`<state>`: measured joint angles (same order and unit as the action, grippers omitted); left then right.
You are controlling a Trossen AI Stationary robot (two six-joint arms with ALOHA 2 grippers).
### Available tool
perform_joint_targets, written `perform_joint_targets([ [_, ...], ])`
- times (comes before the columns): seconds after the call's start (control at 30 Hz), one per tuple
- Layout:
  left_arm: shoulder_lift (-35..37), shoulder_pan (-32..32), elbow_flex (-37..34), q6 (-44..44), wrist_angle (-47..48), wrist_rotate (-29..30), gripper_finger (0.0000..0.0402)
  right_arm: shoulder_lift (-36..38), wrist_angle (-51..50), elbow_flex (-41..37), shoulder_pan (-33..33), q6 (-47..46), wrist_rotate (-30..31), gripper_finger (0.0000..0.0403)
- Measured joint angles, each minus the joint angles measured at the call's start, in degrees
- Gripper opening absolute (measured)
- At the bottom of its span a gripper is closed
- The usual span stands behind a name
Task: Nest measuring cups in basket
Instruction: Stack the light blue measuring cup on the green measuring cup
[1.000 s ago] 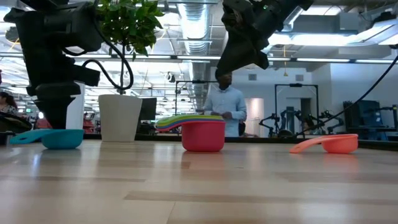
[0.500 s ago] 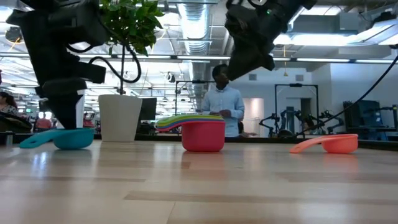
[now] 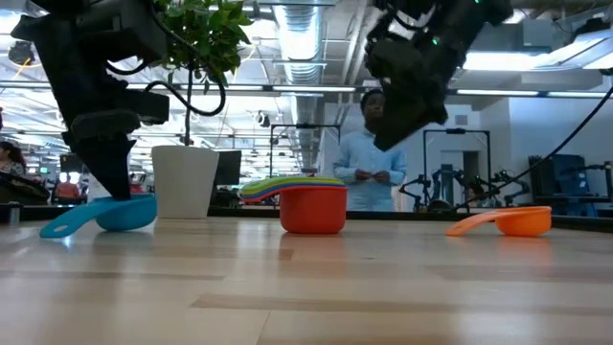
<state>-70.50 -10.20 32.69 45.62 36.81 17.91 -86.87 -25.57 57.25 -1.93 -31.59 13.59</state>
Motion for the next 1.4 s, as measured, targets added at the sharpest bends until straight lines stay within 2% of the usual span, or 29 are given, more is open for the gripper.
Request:
perform_joint_targets([
  [0.27, -0.02, 0.46, 0.00, -4.48, -6.05, -0.03, 0.0000, 4.63, 5.93, -9.19, -1.19, -4.62, -0.20, 0.0108],
  [0.5, -0.02, 0.93, 0.02, -7.45, -11.20, -0.05, 0.0000, 10.83, 9.02, -13.99, -2.80, -5.97, -0.12, 0.0108],
  [0.77, -0.02, 0.93, 0.04, -7.94, -12.20, 0.17, 0.0000, 17.15, 11.64, -18.55, -4.61, -6.52, 0.50, 0.0108],
  [0.97, -0.02, 0.93, 0.04, -10.86, -14.25, 1.49, 0.0000, 17.98, 10.40, -20.32, -5.60, -2.70, 2.52, 0.0108],
  [1.1, -0.02, 0.93, 0.04, -13.10, -17.33, 1.57, 0.0000, 15.95, 6.07, -20.81, -5.53, -4.31, 3.28, 0.0108],
  [1.2, -0.02, 0.93, 0.07, -14.59, -19.78, 1.62, 0.0000, 15.36, 4.97, -20.78, -6.42, -5.34, 6.27, 0.0108],
  [1.4, -0.02, 0.93, 0.07, -15.69, -25.06, 1.49, 0.0000, 17.49, 4.55, -20.83, -8.24, -5.28, 9.75, 0.0108],
])
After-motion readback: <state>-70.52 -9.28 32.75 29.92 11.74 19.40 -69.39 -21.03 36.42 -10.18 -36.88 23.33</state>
